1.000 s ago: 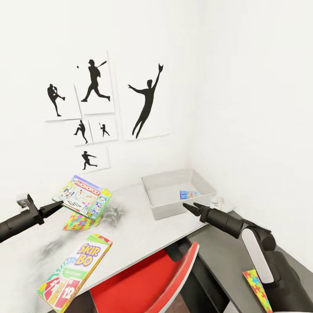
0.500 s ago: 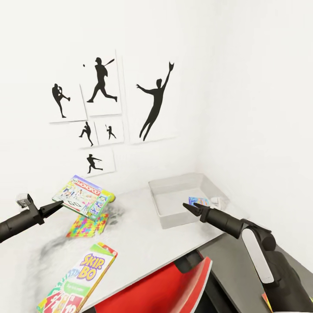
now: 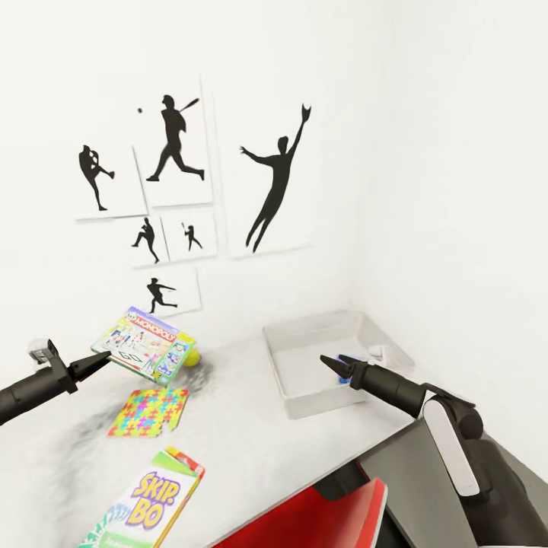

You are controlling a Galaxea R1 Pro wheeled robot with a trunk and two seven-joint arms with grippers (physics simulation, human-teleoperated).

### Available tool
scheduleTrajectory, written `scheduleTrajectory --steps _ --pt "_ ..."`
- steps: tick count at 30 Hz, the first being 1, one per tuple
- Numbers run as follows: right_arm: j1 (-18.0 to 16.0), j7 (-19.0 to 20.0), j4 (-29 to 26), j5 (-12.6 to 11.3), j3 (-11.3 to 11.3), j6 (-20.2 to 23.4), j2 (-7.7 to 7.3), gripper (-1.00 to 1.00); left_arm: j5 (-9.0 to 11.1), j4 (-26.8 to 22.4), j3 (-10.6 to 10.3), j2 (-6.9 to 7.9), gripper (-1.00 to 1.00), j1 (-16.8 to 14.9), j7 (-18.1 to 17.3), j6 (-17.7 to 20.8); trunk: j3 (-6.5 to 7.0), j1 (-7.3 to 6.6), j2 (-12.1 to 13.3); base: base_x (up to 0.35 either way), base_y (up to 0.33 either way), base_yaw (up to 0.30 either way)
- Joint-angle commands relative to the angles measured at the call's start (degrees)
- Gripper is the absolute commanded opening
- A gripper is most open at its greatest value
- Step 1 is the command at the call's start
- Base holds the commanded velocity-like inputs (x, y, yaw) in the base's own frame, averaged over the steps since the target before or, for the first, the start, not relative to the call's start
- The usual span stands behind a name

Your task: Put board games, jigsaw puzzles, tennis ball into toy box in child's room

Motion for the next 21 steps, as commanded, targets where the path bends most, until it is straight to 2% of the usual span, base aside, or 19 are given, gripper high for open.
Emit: scheduleTrajectory --steps 1,7,21 --pt "-0.05 0.06 -0.02 -0.25 -0.06 0.4 0.0 1.0 0.04 0.01 0.03 0.0 -1.0 -0.05 -0.16 0.34 -0.08 0.02 -0.06 0.126 -0.047 0.0" --pt "-0.05 0.06 -0.02 -0.25 -0.06 0.45 0.0 1.0 0.09 0.01 0.03 0.0 -1.0 -0.05 -0.23 0.36 -0.08 0.02 -0.06 0.096 -0.063 0.0" --pt "-0.05 0.07 -0.02 -0.79 -0.09 0.65 -0.01 1.0 0.05 0.01 0.03 0.0 -1.0 -0.05 -0.2 0.35 -0.08 0.02 -0.06 0.006 -0.004 0.0"
